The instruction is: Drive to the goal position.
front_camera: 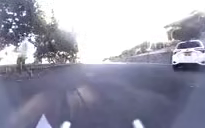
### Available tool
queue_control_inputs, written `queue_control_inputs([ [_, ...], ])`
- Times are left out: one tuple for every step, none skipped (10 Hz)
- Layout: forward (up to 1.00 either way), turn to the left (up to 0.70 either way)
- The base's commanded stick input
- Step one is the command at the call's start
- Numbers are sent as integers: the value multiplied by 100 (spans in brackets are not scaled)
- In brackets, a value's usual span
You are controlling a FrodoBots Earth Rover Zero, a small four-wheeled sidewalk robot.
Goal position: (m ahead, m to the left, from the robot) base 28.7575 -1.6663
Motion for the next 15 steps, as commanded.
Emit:
queue_control_inputs([
  [50,0],
  [50,0],
  [50,0],
  [50,0],
  [50,0],
  [50,0],
  [50,0],
  [50,0],
  [50,0],
  [50,0],
  [50,0],
  [50,0],
  [50,0],
  [50,0],
  [50,0],
])
